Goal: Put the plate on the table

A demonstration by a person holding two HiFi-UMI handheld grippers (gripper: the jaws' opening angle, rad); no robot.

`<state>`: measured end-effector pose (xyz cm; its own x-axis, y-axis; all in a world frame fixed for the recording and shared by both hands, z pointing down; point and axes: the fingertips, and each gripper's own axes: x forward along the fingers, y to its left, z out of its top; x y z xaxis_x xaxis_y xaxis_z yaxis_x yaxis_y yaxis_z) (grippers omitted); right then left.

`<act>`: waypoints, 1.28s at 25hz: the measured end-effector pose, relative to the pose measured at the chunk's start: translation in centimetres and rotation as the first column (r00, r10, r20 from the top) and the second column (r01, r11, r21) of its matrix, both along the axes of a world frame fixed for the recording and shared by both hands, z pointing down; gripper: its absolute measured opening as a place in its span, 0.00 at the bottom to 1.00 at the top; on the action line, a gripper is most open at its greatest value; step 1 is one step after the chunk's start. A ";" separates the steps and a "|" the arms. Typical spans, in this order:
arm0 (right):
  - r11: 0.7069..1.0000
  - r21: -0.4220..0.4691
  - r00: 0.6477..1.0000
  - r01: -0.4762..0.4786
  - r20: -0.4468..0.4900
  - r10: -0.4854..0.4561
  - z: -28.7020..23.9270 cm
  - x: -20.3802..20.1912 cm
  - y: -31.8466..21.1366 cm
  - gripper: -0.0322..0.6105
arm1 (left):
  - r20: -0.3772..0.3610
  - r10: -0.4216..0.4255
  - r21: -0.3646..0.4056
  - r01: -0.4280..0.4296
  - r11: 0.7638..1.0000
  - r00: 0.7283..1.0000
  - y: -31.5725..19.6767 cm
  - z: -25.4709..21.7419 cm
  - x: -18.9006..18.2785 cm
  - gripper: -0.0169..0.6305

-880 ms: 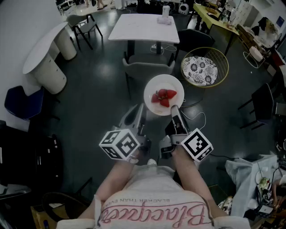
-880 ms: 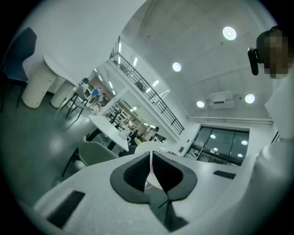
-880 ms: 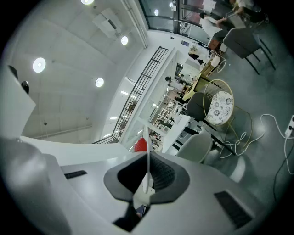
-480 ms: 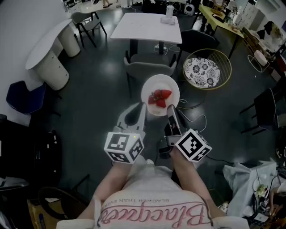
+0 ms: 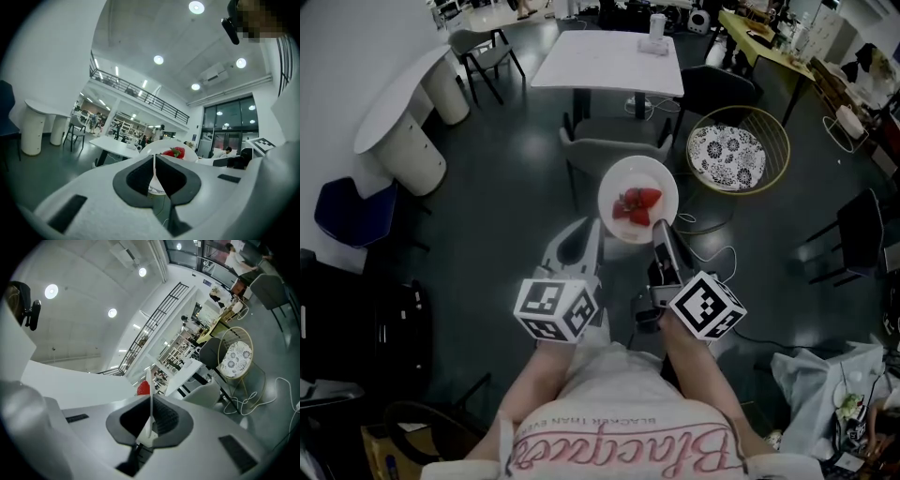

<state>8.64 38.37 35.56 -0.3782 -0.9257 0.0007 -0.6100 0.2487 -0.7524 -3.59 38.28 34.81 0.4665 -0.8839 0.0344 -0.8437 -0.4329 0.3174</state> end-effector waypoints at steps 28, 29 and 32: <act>0.997 -0.010 0.997 -0.079 0.001 0.079 -0.5 -5.5 -28.0 0.06 | -0.111 0.042 -0.021 -0.044 0.999 0.993 -28.9 0.1 -6.8 0.05; 0.997 -0.009 0.997 -0.080 -0.002 0.080 -0.5 -5.7 -28.7 0.06 | -0.116 0.041 -0.025 -0.045 0.999 0.992 -29.7 0.2 -7.1 0.05; 0.997 -0.011 0.997 -0.080 -0.007 0.080 -0.4 -6.3 -30.8 0.06 | -0.128 0.039 -0.035 -0.044 0.998 0.991 -32.1 0.6 -8.0 0.05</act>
